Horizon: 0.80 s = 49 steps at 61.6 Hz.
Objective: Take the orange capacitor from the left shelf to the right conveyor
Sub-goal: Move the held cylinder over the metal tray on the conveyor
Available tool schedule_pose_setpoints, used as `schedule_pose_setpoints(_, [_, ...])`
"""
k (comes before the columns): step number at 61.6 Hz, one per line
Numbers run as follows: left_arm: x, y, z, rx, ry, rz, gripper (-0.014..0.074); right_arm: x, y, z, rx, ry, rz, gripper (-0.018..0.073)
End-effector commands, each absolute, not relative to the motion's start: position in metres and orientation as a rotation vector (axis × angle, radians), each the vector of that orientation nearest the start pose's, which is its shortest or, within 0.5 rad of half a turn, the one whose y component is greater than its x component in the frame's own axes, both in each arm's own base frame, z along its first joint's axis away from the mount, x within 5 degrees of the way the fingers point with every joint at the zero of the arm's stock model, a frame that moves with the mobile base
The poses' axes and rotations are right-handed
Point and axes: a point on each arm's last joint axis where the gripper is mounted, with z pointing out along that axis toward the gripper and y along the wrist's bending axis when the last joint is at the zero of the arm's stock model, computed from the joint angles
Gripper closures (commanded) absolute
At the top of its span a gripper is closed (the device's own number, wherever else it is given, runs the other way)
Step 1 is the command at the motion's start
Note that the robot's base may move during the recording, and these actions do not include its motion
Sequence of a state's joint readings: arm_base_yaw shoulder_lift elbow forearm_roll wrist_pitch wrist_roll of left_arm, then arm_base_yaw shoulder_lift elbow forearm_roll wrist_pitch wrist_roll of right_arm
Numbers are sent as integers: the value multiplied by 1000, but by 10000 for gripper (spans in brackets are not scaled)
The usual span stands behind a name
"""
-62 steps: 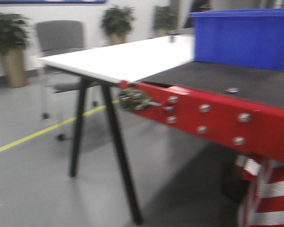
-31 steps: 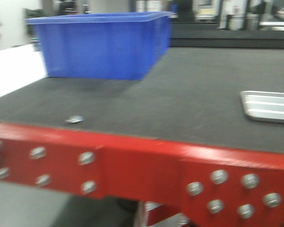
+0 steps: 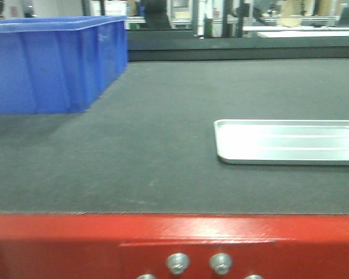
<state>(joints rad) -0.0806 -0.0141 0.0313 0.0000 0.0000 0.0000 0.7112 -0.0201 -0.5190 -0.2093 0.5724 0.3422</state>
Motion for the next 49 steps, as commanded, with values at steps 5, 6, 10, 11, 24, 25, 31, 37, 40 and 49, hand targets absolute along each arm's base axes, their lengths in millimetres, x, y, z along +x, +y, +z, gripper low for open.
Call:
schedule_pose_setpoints(5, [56,-5,213,56,1415,-75,701,2,-11,342,-317,1394,630,501])
schedule_pose_setpoints(6, [56,-5,213,56,1415,-75,701,2,-11,342,-317,1394,630,501])
schedule_pose_setpoints(10, [56,-5,213,56,1415,-75,701,2,-11,342,-317,1394,630,501])
schedule_pose_setpoints(11, [56,-5,213,56,1415,-75,701,2,-11,342,-317,1394,630,501])
schedule_pose_setpoints(24, [56,-5,213,56,1415,-75,701,2,-11,342,-317,1394,630,501])
schedule_pose_setpoints(25, [56,-5,213,56,1415,-75,701,2,-11,342,-317,1394,630,501])
schedule_pose_setpoints(31, [56,-5,213,56,1415,-75,701,2,-11,342,-317,1390,631,501])
schedule_pose_setpoints(37, [56,-5,213,56,1415,-75,701,2,-11,343,-317,1380,631,501])
schedule_pose_setpoints(40, [56,-5,213,56,1415,-75,701,3,-10,344,-325,1354,611,501])
schedule_pose_setpoints(49, [56,-5,213,56,1415,-75,701,17,0,347,-366,1371,544,501])
